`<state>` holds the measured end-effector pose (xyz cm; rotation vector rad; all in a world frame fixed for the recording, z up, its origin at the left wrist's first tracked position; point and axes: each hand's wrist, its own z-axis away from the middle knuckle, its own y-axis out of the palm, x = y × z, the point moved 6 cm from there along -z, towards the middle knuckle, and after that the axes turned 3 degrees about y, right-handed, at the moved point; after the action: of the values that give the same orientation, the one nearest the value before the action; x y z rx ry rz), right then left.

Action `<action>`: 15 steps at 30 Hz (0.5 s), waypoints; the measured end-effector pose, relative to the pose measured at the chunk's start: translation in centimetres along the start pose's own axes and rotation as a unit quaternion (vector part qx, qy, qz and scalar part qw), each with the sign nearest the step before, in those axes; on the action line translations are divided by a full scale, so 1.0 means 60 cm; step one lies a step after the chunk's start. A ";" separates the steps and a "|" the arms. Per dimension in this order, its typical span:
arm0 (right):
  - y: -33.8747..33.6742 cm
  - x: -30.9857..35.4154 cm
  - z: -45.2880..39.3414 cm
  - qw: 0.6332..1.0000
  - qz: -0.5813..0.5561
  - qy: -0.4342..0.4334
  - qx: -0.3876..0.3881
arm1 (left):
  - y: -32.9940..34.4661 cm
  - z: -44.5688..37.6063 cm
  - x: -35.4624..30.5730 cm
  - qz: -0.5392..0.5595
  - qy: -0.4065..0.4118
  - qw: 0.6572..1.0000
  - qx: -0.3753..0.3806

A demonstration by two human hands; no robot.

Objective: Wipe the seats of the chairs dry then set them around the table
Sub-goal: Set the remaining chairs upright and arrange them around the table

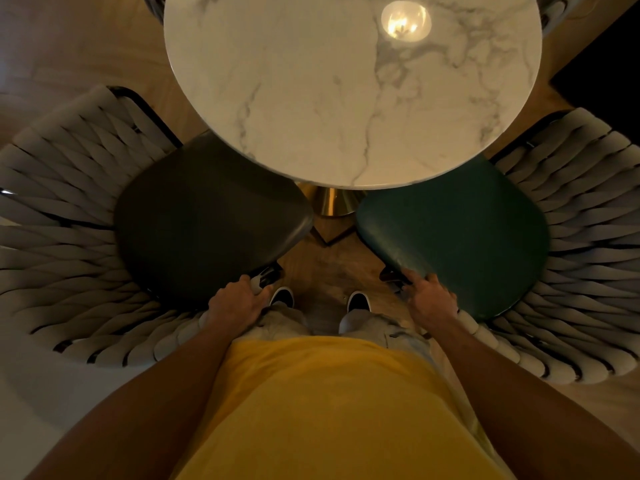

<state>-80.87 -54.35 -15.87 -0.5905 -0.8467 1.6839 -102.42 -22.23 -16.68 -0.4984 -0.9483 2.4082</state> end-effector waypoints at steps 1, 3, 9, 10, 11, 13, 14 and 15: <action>0.001 0.000 -0.001 1.000 0.000 -0.001 0.002 | 0.000 0.000 -0.001 -0.001 0.001 1.000 0.001; 0.002 0.000 -0.001 1.000 0.001 -0.001 0.005 | 0.000 0.000 -0.002 -0.002 0.003 1.000 0.001; 0.000 -0.001 -0.001 1.000 -0.001 -0.008 0.008 | -0.001 0.000 -0.005 -0.005 0.000 1.000 0.000; 0.001 -0.002 -0.001 1.000 -0.001 -0.009 0.009 | 0.000 0.000 -0.004 -0.009 -0.001 1.000 0.001; 0.000 -0.002 -0.001 1.000 -0.001 -0.009 0.010 | 0.000 0.001 -0.004 -0.013 -0.002 1.000 0.003; -0.001 -0.002 -0.002 1.000 -0.005 -0.010 0.013 | 0.001 0.001 -0.004 -0.018 -0.006 1.000 0.007; -0.001 -0.001 -0.002 1.000 -0.007 -0.010 0.015 | 0.000 0.002 -0.004 -0.017 -0.008 1.000 0.009; -0.001 0.000 -0.002 1.000 -0.008 -0.010 0.016 | 0.000 0.002 -0.004 -0.016 -0.011 1.000 0.011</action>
<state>-80.75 -54.34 -15.92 -0.5448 -0.8349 1.6873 -102.26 -22.44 -16.55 -0.4452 -0.9305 2.3975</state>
